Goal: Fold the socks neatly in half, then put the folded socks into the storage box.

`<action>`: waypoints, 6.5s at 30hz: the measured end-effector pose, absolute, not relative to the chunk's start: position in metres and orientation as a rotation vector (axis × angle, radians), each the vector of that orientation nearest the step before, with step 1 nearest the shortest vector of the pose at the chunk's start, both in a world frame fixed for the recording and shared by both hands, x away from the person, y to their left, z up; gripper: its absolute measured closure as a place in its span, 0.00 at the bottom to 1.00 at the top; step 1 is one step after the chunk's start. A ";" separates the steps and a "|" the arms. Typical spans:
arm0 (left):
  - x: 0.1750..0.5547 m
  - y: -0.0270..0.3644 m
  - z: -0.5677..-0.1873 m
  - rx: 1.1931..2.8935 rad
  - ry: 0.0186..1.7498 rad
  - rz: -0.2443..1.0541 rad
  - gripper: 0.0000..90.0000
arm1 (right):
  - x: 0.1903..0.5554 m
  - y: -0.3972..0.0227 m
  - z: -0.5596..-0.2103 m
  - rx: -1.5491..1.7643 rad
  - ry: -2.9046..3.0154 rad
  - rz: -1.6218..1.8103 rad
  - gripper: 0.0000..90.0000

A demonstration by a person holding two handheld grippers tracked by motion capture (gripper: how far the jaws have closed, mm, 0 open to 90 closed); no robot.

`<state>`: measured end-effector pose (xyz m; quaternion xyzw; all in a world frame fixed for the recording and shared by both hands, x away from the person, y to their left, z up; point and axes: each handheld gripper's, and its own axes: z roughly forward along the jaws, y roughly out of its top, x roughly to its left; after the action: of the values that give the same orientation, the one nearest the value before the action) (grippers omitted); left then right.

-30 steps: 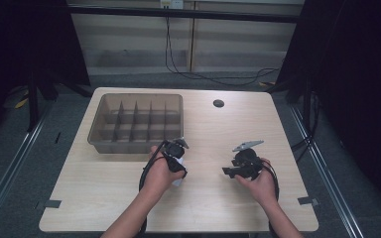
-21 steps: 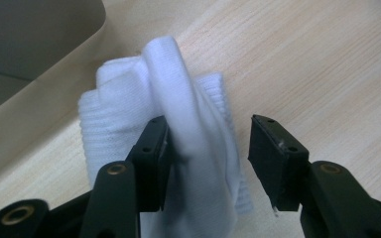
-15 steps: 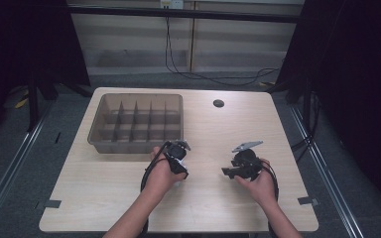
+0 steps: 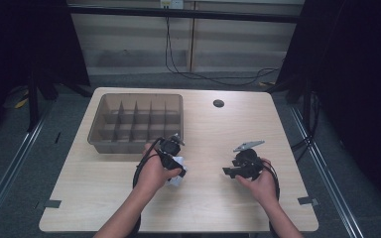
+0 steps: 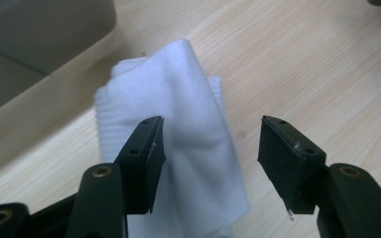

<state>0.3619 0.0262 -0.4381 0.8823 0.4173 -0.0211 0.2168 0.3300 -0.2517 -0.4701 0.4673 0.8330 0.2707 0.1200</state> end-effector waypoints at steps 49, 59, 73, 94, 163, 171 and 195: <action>0.367 0.027 -0.463 2.485 1.175 -0.061 0.77 | 0.329 -0.253 -0.472 1.351 2.424 0.781 0.53; 0.369 0.033 -0.452 2.437 1.201 -0.127 0.81 | 0.329 -0.253 -0.478 1.319 2.408 0.775 0.40; 0.375 0.048 -0.413 2.424 1.231 -0.121 0.81 | 0.330 -0.252 -0.489 1.294 2.374 0.764 0.23; 0.384 0.052 -0.386 2.416 1.266 -0.114 0.81 | 0.322 -0.253 -0.501 1.315 2.273 0.881 0.12; 0.466 0.047 -0.359 2.234 1.407 -0.041 0.80 | 0.319 -0.253 -0.504 1.311 2.237 0.913 0.12; 0.467 0.050 -0.371 2.228 1.418 -0.055 0.80 | 0.319 -0.253 -0.504 1.312 2.235 0.914 0.12; 0.469 0.010 -0.352 2.215 1.345 -0.105 0.79 | 0.319 -0.253 -0.504 1.308 2.238 0.912 0.12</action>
<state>0.4687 0.0105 -0.3517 0.8223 0.4992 -0.0388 0.2705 0.3195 -0.2527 -0.5043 0.4669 0.7987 0.3254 0.1953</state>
